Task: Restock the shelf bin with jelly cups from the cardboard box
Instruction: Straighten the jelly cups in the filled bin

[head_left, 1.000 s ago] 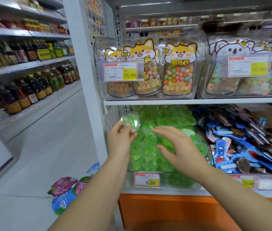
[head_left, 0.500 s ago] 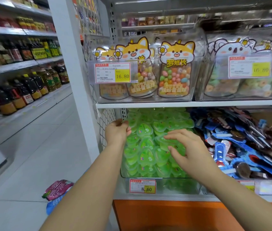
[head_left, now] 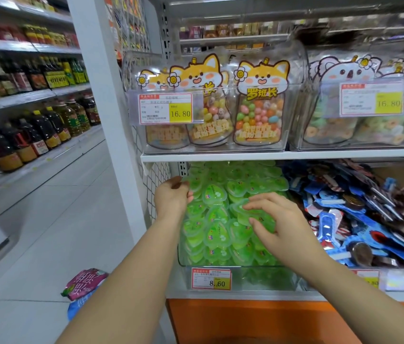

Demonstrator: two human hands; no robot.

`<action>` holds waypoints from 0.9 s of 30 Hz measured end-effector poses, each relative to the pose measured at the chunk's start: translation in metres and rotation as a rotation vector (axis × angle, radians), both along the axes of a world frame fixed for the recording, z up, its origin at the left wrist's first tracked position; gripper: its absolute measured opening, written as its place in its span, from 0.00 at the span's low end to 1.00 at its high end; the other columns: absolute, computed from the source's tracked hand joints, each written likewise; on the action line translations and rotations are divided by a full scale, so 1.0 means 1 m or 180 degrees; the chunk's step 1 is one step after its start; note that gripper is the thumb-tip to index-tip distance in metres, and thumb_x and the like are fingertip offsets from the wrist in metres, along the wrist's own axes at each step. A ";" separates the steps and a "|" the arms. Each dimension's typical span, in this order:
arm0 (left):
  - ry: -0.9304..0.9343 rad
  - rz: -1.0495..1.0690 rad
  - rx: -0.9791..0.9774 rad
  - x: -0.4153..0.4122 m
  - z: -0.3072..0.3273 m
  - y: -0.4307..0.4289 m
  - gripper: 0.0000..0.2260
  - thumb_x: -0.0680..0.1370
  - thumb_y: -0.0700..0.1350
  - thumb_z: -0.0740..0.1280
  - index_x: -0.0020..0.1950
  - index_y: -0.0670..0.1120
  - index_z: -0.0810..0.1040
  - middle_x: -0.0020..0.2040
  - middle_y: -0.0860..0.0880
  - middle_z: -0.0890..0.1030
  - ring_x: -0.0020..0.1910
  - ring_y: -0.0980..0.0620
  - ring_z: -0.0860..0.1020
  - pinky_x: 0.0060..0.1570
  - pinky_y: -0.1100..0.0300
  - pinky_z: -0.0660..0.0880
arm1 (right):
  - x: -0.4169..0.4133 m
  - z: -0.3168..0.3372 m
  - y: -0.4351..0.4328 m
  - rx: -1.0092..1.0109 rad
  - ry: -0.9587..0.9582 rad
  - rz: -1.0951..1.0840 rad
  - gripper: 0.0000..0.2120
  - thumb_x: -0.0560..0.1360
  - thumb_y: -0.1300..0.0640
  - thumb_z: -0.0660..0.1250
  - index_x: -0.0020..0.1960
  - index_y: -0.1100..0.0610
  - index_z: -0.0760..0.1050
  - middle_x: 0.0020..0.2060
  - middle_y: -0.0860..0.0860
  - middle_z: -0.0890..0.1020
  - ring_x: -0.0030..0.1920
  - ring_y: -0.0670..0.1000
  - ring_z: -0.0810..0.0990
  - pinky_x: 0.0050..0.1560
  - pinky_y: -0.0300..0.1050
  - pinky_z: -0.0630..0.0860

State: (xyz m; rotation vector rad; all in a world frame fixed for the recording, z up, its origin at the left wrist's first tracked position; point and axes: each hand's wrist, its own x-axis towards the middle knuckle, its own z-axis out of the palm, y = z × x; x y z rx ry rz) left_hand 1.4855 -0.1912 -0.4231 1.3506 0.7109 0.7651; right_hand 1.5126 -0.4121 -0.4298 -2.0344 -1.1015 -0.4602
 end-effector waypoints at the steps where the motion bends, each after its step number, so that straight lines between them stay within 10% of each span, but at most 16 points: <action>1: 0.0007 -0.0014 0.0044 -0.001 0.000 0.000 0.17 0.78 0.35 0.65 0.67 0.37 0.72 0.37 0.48 0.78 0.34 0.56 0.77 0.38 0.69 0.78 | 0.000 0.000 0.000 0.0000 0.0014 -0.0012 0.10 0.70 0.54 0.66 0.50 0.52 0.80 0.50 0.46 0.79 0.52 0.51 0.78 0.54 0.57 0.75; 27: 0.0184 -0.0372 -0.0035 -0.011 0.006 -0.003 0.14 0.79 0.41 0.65 0.62 0.37 0.74 0.44 0.52 0.76 0.36 0.56 0.79 0.33 0.67 0.79 | 0.003 0.004 0.001 -0.0119 -0.0108 -0.0129 0.08 0.70 0.57 0.68 0.49 0.51 0.81 0.50 0.47 0.80 0.51 0.52 0.78 0.57 0.55 0.72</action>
